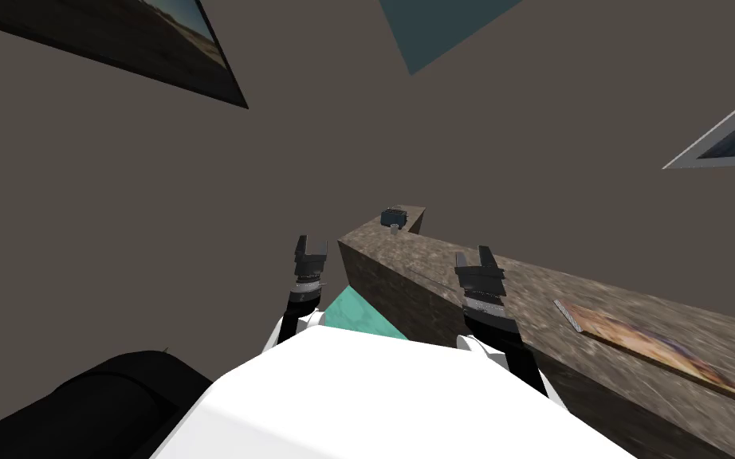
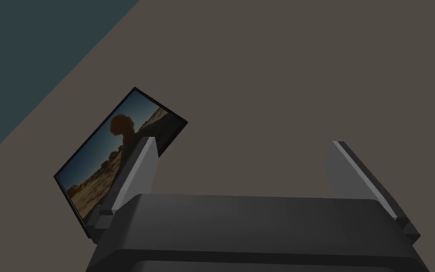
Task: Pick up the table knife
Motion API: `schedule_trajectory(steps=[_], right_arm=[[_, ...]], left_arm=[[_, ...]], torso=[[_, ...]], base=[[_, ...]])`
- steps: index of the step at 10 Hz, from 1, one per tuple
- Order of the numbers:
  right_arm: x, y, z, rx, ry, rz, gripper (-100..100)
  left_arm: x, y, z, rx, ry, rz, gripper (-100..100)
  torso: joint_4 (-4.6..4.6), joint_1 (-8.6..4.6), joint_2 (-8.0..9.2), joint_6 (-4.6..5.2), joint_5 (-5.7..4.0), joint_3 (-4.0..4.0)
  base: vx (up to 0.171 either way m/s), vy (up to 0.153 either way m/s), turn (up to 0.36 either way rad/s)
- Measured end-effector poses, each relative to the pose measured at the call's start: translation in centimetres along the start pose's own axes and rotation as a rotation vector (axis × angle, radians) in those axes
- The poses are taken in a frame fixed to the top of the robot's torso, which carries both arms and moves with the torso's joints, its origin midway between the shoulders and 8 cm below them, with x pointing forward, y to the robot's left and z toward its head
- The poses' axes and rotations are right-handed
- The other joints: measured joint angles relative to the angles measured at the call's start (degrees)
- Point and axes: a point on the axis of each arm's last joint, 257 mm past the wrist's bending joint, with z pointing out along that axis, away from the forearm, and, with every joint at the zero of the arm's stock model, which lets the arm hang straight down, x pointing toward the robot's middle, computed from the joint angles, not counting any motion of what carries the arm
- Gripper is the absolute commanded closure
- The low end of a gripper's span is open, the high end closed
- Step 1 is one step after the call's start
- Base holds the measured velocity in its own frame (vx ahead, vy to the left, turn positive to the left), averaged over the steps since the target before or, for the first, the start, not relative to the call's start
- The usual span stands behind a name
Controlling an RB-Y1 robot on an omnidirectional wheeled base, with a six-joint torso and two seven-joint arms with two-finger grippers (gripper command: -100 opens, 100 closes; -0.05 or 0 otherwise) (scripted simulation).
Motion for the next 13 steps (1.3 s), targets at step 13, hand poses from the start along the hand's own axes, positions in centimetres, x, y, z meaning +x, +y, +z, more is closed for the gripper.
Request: schedule_trajectory(steps=[13], right_arm=[[-0.3, -6.7, -2.3, 0.260, 0.267, -0.314, -100]], left_arm=[[0.0, 0.0, 0.0, 0.000, 0.000, 0.000, 0]], torso=[[0.00, -0.11, 0.02, 0.00, -0.02, 0.01]], base=[[-0.008, -0.020, 0.147]])
